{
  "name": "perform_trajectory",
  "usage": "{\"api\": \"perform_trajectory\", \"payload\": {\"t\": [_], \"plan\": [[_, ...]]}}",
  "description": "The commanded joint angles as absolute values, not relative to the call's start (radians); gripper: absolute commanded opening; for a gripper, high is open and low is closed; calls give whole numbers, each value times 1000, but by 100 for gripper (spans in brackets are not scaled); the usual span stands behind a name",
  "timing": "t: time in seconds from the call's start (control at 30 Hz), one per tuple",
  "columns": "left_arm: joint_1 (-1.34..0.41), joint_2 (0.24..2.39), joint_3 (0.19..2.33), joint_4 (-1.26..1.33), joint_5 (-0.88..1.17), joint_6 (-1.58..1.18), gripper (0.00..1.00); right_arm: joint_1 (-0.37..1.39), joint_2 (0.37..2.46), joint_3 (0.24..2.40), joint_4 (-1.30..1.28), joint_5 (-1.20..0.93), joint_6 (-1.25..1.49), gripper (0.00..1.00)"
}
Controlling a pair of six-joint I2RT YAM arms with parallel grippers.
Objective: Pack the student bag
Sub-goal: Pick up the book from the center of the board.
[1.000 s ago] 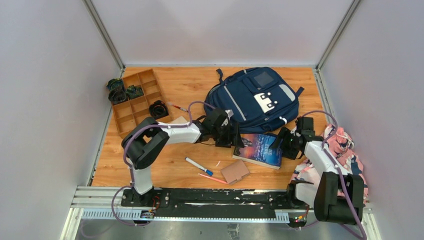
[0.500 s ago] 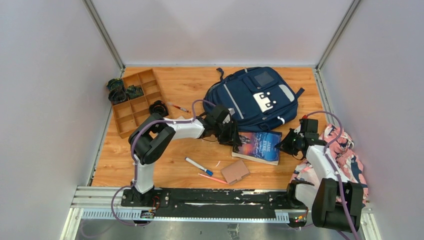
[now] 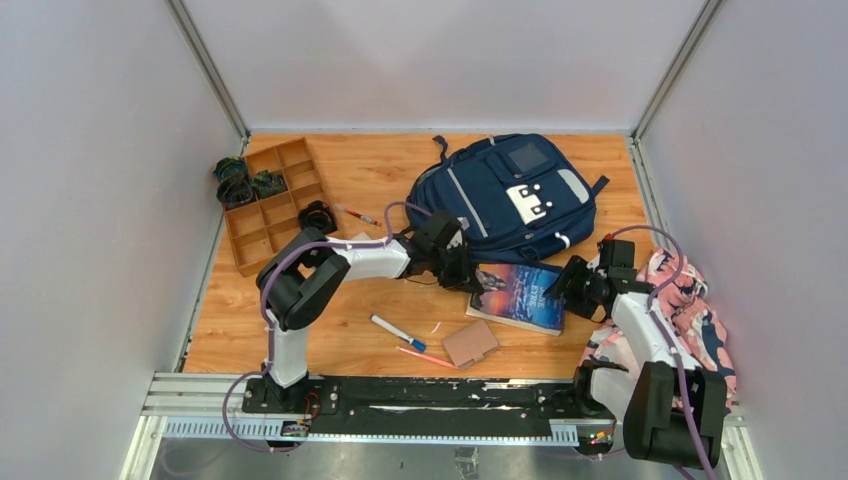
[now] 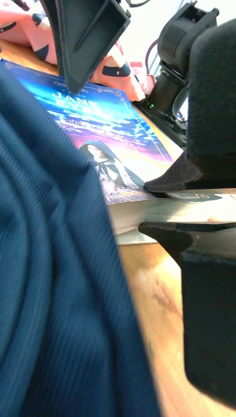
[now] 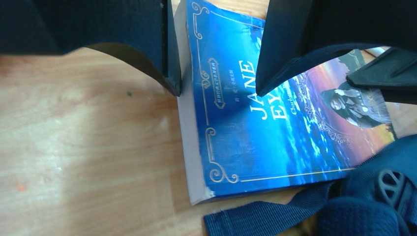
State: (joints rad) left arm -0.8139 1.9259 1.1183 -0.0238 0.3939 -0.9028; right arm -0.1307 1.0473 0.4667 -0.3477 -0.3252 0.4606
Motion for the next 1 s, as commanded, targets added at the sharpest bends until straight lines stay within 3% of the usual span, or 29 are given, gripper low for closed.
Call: {"api": "perform_trajectory", "payload": {"t": [0.0,0.47,0.97], "plan": [[-881,1826,1147,104,438,-896,0,-117,962,539,-502,-306,466,62],[-930,1704,1218,104,468,-843,0,-117,904,817,-668,-276,432,62],[-910,1496,1231,-35,317,-733,0,-112,919,980,-654,-331,414,62]]}}
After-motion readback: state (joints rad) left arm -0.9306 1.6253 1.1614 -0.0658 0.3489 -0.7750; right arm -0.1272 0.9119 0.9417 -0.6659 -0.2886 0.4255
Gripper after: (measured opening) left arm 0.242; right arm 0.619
